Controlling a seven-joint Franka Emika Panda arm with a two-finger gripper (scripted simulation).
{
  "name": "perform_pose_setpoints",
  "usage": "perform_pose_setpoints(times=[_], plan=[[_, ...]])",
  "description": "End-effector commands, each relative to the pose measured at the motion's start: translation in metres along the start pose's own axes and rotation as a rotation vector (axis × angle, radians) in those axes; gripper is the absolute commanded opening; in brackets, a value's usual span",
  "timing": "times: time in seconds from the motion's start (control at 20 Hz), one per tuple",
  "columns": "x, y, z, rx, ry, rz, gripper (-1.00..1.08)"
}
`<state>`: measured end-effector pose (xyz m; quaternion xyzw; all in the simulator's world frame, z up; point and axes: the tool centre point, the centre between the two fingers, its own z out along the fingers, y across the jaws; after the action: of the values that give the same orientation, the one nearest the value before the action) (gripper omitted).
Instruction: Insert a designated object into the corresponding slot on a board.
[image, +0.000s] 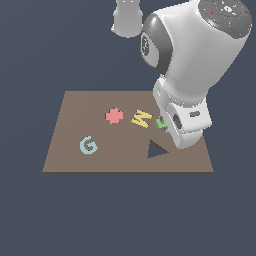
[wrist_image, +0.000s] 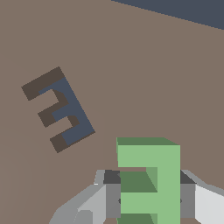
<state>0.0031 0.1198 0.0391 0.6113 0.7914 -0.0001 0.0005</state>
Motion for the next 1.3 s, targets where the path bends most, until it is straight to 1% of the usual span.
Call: perform_pose_setpoints(times=[0.0, 0.3, 0.6, 0.9, 1.25], plan=[[0.014, -0.011, 0.000, 0.000, 0.000, -0.113, -1.00], [0.035, -0.035, -0.001, 0.001, 0.000, -0.317, -1.00], [0.045, -0.052, -0.001, 0.001, 0.000, -0.444, -1.00], [0.048, -0.060, -0.001, 0.001, 0.000, -0.498, -1.00], [0.048, -0.060, 0.005, 0.001, 0.000, -0.499, -1.00]])
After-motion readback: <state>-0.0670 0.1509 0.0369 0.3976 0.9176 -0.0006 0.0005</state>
